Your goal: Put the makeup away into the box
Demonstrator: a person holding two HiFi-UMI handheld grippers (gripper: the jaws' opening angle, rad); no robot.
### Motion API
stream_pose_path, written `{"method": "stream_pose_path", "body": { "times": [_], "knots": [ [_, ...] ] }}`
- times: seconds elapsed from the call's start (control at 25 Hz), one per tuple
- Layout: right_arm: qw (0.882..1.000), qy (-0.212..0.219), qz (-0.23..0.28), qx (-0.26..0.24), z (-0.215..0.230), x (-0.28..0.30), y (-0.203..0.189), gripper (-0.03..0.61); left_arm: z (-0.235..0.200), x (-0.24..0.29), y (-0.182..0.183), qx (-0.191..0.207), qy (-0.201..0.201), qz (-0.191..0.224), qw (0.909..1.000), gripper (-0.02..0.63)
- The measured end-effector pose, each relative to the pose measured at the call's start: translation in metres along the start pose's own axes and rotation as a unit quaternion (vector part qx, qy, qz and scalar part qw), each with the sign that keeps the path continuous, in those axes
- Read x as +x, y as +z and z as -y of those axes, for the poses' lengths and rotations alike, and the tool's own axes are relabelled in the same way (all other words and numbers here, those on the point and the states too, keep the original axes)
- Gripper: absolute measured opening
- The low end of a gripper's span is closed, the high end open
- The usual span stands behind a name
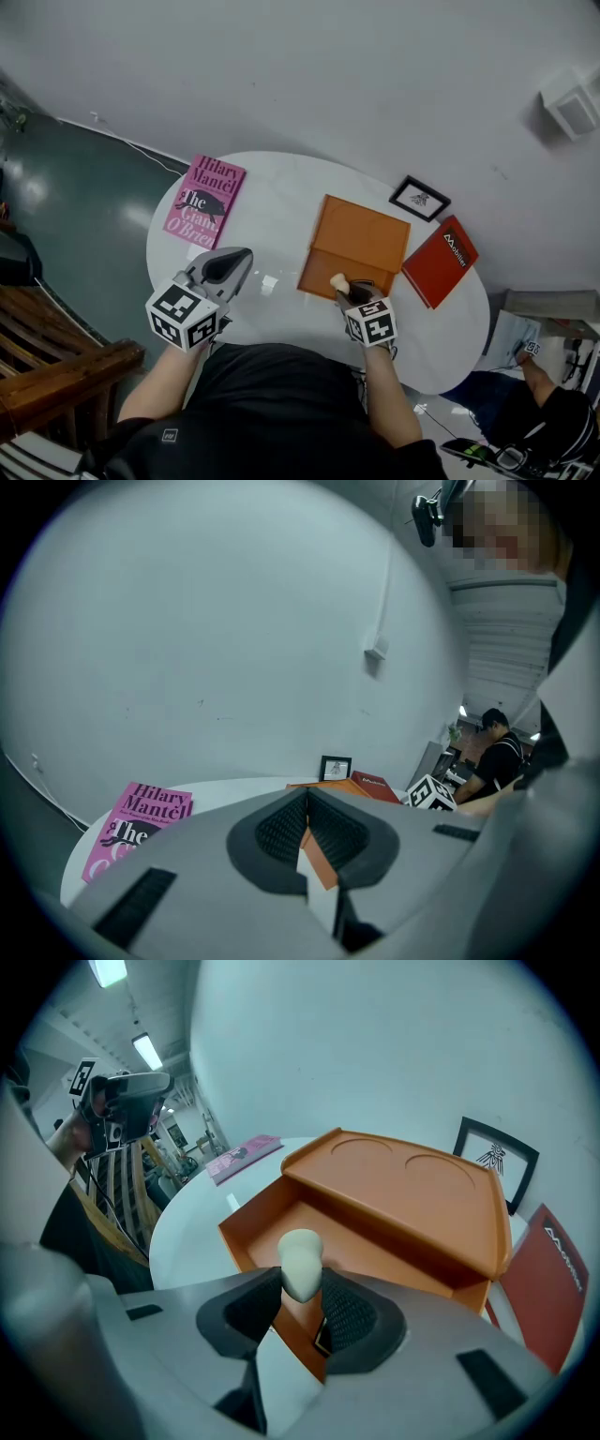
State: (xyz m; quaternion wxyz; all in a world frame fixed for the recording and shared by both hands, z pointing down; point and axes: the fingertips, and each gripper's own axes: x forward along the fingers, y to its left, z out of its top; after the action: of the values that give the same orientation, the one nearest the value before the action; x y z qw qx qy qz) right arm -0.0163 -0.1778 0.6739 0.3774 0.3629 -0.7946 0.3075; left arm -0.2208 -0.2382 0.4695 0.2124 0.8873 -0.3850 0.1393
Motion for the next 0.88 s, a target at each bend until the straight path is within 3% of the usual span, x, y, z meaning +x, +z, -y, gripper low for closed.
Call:
{"method": "stream_pose_path", "body": {
  "times": [0.48, 0.68, 0.88],
  "knots": [
    [1.0, -0.008, 0.016, 0.002, -0.005, -0.005, 0.008, 0.167, -0.007, -0.019, -0.008, -0.015, 0.014, 0.013, 0.9997, 0.014],
    [0.997, -0.048, 0.067, 0.004, 0.002, -0.027, 0.024, 0.167, -0.006, -0.027, -0.004, -0.006, 0.005, 0.022, 0.9997, 0.014],
    [0.983, -0.102, 0.149, 0.015, 0.008, -0.073, 0.045, 0.126, 0.004, -0.032, 0.002, 0.013, -0.023, 0.032, 0.9991, 0.014]
  ]
}}
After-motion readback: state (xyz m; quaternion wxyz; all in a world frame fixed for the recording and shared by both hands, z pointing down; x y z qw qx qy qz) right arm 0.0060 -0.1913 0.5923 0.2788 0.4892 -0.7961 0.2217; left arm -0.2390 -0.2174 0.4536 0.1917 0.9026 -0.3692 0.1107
